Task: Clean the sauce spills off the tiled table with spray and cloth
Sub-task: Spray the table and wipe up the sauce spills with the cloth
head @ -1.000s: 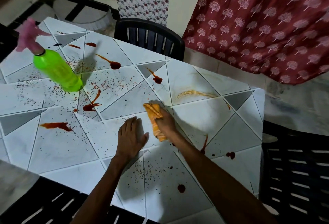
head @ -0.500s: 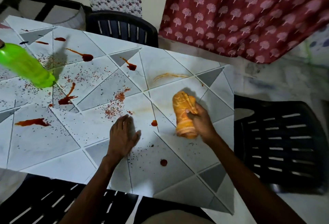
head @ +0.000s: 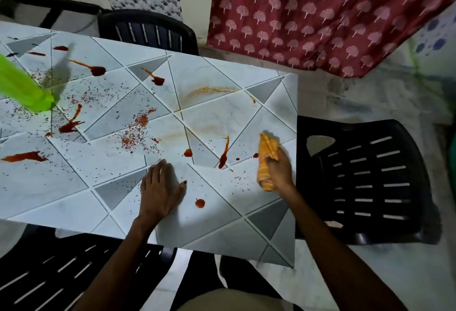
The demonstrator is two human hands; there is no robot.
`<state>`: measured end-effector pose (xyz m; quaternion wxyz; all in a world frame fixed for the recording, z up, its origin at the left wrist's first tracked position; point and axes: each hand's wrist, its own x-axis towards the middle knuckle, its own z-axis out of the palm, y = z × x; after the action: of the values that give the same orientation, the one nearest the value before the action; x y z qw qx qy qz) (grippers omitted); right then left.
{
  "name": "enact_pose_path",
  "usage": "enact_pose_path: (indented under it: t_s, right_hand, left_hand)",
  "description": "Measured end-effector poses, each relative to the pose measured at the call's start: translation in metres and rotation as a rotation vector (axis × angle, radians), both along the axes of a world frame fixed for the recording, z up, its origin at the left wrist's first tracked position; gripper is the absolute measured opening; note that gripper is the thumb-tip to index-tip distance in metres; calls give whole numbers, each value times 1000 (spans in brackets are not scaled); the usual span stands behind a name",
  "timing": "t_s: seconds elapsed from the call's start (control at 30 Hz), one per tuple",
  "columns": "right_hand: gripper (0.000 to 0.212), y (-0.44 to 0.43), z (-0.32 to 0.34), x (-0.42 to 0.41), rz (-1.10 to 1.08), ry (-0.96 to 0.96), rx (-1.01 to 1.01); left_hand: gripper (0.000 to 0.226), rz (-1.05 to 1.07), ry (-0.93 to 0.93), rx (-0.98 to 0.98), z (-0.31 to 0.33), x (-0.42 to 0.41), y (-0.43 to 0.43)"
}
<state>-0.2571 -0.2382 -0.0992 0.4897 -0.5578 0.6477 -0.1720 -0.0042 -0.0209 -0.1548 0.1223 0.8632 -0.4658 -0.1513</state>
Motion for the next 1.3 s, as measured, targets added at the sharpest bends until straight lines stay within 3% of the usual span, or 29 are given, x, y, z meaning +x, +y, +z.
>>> enact_pose_path:
  t_s: [0.27,0.43,0.57,0.67,0.9,0.97,1.03,1.1,1.3]
  right_hand:
    - [46,53,-9,151,260,-233,90]
    - [45,77,-9,225,410,-215,121]
    - [38,89,-8,238,436,-204,118]
    - [33,86,-2,217,329,-225,77]
    - [71,77,5,87,68,-108,-13]
    - [65,80,11,43,-2,-33,-50]
    - [40,88,16,7,-78,16,-76]
    - [31,94,17,-17,-125,47,-89]
    - [57,102,-18,0,-36,178,-8]
  left_hand:
    - [89,39,-68,-59,7,17,16]
    - [81,21,-58,-44,-2,46,24]
    - [78,-25,-57,-11,-9,58,31]
    - [75,-67,-45,-1,-11,62,34]
    - [78,-151,51,-12,-7,55,34]
    - [78,-166,55,-4,-10,54,34]
    - [78,-177,59,-2,-13,55,36]
    - [78,-184,65,-6,-16,56,38]
    - [75,-177,69,-40,-16,59,40]
